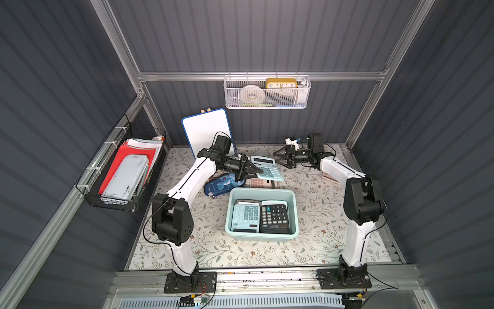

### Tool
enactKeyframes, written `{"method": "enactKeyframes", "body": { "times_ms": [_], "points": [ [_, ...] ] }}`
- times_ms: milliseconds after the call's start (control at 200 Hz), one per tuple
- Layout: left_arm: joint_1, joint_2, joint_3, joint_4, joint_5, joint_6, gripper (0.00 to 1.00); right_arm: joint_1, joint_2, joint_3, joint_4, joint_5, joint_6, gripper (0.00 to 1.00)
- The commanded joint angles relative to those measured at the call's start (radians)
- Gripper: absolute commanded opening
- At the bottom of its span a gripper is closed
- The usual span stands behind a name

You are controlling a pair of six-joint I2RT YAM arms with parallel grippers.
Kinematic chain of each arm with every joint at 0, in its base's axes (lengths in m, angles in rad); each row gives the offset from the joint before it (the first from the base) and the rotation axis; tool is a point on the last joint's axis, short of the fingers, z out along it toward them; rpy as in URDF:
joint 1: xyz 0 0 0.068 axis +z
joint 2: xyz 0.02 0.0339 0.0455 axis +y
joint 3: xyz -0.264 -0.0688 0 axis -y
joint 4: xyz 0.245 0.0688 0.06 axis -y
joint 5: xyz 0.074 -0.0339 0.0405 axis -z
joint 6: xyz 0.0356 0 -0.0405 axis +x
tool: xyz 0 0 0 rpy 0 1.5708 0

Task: Put the calculator in the storage box
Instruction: Pick up the calculator at the center of the board.

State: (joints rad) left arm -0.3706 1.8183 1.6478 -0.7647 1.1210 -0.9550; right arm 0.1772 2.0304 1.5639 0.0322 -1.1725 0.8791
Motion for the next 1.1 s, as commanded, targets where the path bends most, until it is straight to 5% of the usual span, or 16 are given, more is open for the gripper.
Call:
{"method": "enactKeyframes", "body": {
  "times_ms": [0,145,535,805,1096],
  "points": [
    [-0.001,-0.043,-0.028,0.041,0.066,-0.023,0.0,0.007,0.015,-0.048,0.333,-0.088,0.216,0.53],
    [-0.001,-0.048,-0.043,0.057,0.086,-0.042,0.0,0.01,0.025,-0.098,0.59,-0.092,0.377,0.49],
    [0.001,-0.06,-0.063,0.093,0.123,-0.084,0.0,0.021,-0.004,-0.06,0.068,-0.117,-0.038,0.57],
    [-0.001,-0.06,-0.085,0.136,0.133,-0.113,0.0,0.025,-0.027,-0.143,0.414,-0.157,0.223,0.48],
    [0.0,-0.068,-0.112,0.175,0.148,-0.152,0.0,0.028,-0.068,-0.19,0.498,-0.185,0.282,0.48]
  ]
}}
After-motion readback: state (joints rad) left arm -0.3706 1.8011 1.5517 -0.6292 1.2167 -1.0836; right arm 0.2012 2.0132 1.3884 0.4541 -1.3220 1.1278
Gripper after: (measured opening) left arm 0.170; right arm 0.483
